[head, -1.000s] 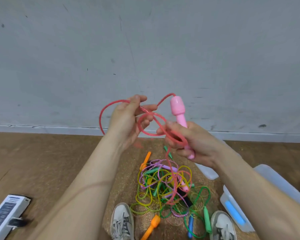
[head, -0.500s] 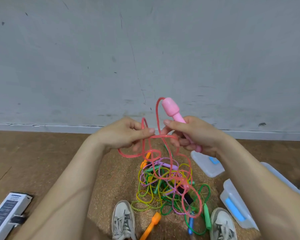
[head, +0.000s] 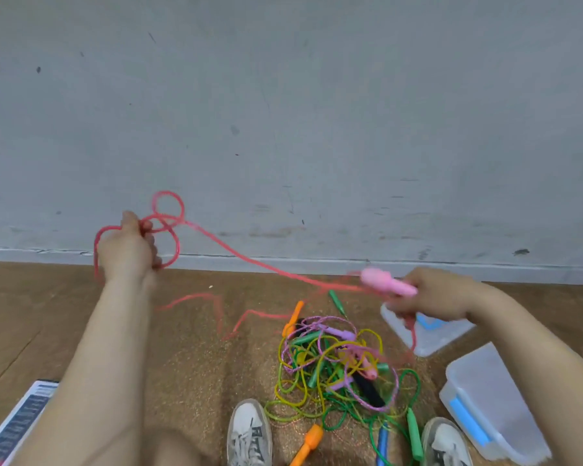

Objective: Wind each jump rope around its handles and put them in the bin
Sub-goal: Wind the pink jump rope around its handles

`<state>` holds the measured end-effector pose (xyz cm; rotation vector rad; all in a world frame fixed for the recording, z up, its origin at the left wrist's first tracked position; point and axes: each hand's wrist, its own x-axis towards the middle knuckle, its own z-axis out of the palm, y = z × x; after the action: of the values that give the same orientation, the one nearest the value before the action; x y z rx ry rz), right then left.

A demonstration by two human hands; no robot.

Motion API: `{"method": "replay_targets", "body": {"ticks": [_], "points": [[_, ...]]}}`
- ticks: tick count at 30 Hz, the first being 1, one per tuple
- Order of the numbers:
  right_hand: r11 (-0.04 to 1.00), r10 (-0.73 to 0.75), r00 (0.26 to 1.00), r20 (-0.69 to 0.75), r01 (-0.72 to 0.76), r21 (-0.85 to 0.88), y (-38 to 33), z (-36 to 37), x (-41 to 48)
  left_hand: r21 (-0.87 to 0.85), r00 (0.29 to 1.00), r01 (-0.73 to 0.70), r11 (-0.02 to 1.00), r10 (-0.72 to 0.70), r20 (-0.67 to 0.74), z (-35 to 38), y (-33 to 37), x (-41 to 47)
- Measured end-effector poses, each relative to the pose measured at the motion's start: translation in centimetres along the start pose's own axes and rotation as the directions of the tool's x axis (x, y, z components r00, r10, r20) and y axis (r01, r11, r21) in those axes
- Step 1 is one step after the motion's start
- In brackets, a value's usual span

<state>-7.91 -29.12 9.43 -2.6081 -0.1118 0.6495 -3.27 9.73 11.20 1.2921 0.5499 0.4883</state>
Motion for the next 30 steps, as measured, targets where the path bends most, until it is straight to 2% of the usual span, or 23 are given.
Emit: {"method": "replay_targets", "body": {"ticks": [1,2,3,4,5,6,7,8,9,10,11,12,13,14,15,17,19,21,23,25,26,28,30], "points": [[0.985,-0.017,0.997,-0.07,0.029,0.172,-0.1,-0.3,-0.2,0.239,0.998,-0.05,0.97,0.041,0.045,0.1,-0.5,0.2],[0.916,-0.023,0.992,-0.121,0.07,0.395,-0.5,-0.4,-0.3,0.439,0.989,-0.116,0.891,0.065,0.129,0.5,-1.0,0.3],[0.787,-0.032,0.988,-0.15,0.118,0.606,-1.2,-0.4,-0.3,0.59,0.97,-0.187,0.786,0.053,0.236,1.2,-1.4,0.0],[0.627,-0.047,0.985,-0.165,0.157,0.763,-2.3,-0.4,-0.4,0.726,0.943,-0.267,0.633,0.016,0.333,1.9,-1.8,-0.6],[0.478,-0.058,0.982,-0.177,0.183,0.859,-3.4,-0.3,-0.4,0.837,0.909,-0.361,0.41,-0.046,0.415,2.6,-2.2,-1.4],[0.348,-0.061,0.98,-0.191,0.2,0.916,-4.3,-0.2,-0.3,0.878,0.877,-0.455,0.15,-0.097,0.471,3.4,-2.3,-2.4],[0.231,-0.055,0.977,-0.207,0.214,0.949,-5.0,-0.1,0.0,0.857,0.857,-0.512,-0.053,-0.104,0.505,4.1,-2.1,-3.7],[0.117,-0.038,0.976,-0.217,0.22,0.969,-5.6,-0.2,0.1,0.813,0.826,-0.564,-0.146,-0.073,0.559,5.0,-1.9,-5.0],[-0.001,-0.019,0.974,-0.225,0.225,0.974,-6.2,-0.4,0.1,0.76,0.766,-0.642,-0.1,-0.057,0.64,5.8,-1.6,-6.7],[-0.125,-0.01,0.972,-0.233,0.23,0.965,-6.8,-0.7,0.1,0.669,0.664,-0.74,0.075,-0.084,0.743,6.6,-1.5,-8.3],[-0.235,-0.017,0.969,-0.246,0.235,0.943,-7.3,-1.1,0.1,0.538,0.522,-0.77,0.343,-0.146,0.84,7.4,-1.5,-10.6],[-0.326,-0.035,0.964,-0.265,0.24,0.915,-7.9,-1.4,0.0,0.444,0.371,-0.683,0.58,-0.248,0.895,8.1,-1.8,-12.5],[-0.386,-0.058,0.956,-0.286,0.243,0.89,-8.4,-1.7,0.0,0.385,0.229,-0.593,0.708,-0.311,0.923,8.7,-2.6,-14.0],[-0.421,-0.076,0.949,-0.307,0.248,0.872,-8.7,-2.0,0.0,0.343,0.146,-0.575,0.742,-0.319,0.936,9.3,-3.4,-15.1],[-0.425,-0.087,0.942,-0.324,0.259,0.868,-8.8,-2.2,0.0,0.319,0.148,-0.601,0.733,-0.29,0.945,9.8,-4.1,-15.6],[-0.327,-0.11,0.934,-0.34,0.289,0.9,-8.2,-2.4,0.0,0.293,0.267,-0.52,0.802,-0.174,0.948,11.0,-4.3,-15.8],[-0.123,-0.15,0.94,-0.306,0.29,0.949,-7.0,-1.9,0.4,0.201,0.463,-0.212,0.956,-0.083,0.882,11.9,-2.8,-15.7],[0.093,-0.258,0.947,-0.191,0.221,0.971,-6.1,-0.7,0.6,-0.05,0.632,0.055,0.997,0.004,0.775,12.3,-0.7,-14.7],[0.3,-0.421,0.907,-0.007,0.147,0.943,-5.8,0.6,0.5,-0.317,0.781,0.163,0.934,0.074,0.62,11.8,1.1,-12.7],[0.504,-0.514,0.841,0.169,0.137,0.853,-5.9,1.9,0.0,-0.59,0.89,0.199,0.783,0.107,0.443,10.4,2.8,-10.1],[0.565,-0.527,0.819,0.228,0.137,0.814,-5.6,2.5,0.0,-0.692,0.923,0.197,0.695,0.107,0.37,9.5,3.4,-8.8],[0.548,-0.55,0.786,0.283,0.085,0.832,-5.1,3.4,0.0,-0.768,0.96,0.161,0.619,0.082,0.267,7.9,3.6,-6.8],[0.429,-0.604,0.755,0.254,0.04,0.902,-5.2,3.8,0.0,-0.729,0.975,0.142,0.67,0.031,0.219,7.1,2.5,-5.6]]}}
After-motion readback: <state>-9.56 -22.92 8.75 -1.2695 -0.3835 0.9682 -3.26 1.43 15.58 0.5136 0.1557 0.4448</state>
